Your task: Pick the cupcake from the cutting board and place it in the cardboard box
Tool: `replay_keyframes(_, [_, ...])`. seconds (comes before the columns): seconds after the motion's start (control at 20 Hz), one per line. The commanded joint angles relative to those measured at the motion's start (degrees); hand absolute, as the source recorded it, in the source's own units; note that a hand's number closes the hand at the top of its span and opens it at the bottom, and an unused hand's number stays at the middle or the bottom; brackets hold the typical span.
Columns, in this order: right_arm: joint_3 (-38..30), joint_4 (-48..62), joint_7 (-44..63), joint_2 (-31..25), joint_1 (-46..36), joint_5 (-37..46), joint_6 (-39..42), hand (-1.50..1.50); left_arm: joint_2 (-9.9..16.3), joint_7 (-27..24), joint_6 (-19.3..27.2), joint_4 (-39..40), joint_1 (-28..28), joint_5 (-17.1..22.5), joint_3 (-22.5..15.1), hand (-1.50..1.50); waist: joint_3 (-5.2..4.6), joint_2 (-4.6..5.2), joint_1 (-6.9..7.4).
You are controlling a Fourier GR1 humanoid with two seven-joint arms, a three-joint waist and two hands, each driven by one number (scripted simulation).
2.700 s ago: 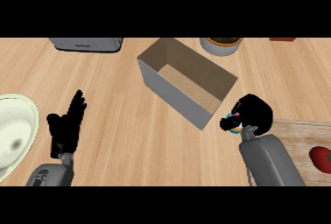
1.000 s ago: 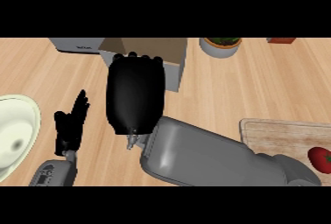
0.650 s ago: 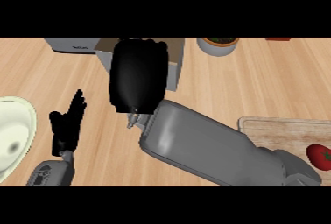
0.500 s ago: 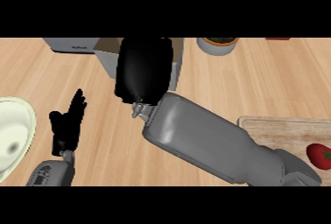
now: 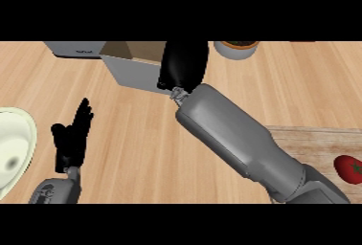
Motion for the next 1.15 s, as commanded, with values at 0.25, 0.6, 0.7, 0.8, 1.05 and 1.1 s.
replay_keyframes(0.25, [-10.86, 8.11, -6.59, 0.13, 7.08, -4.93, -15.65, -1.5, 0.51, -0.97, -0.94, 1.88, -1.09, 0.59, 1.47, 0.0, 0.06, 0.25, -0.77])
replay_keyframes(0.6, [-11.94, 8.42, -20.6, 0.43, 7.86, -14.43, -28.72, -1.5, -0.97, -0.11, -0.12, 1.39, -1.46, -1.18, -0.44, 0.0, 0.08, 0.32, 0.41])
replay_keyframes(0.7, [-14.4, 6.39, -27.2, 0.43, 9.71, -18.03, -31.92, -1.5, -1.11, -1.88, -0.28, 1.61, 0.02, -0.62, 0.23, 0.0, 0.1, 0.4, 0.31])
replay_keyframes(0.8, [-14.42, 2.47, -29.62, 0.44, 11.22, -21.7, -35.38, -1.5, -0.48, -1.59, -0.84, -0.38, 1.72, -0.04, 0.54, 0.0, 0.13, 0.13, 0.53])
replay_keyframes(1.05, [-16.09, -7.29, -34.85, 0.44, 18.19, -29.11, -36.57, -1.5, 1.48, 0.75, -1.43, 0.86, -1.42, 0.83, 3.05, 0.0, 0.08, -0.36, -1.68])
replay_keyframes(1.1, [-18.09, -4.49, -39.1, 0.44, 20.17, -29.47, -39.68, -1.5, 0.93, 1.42, -1.59, -1.51, 0.4, 0.25, 1.56, 0.0, 0.09, -0.24, -1.23])
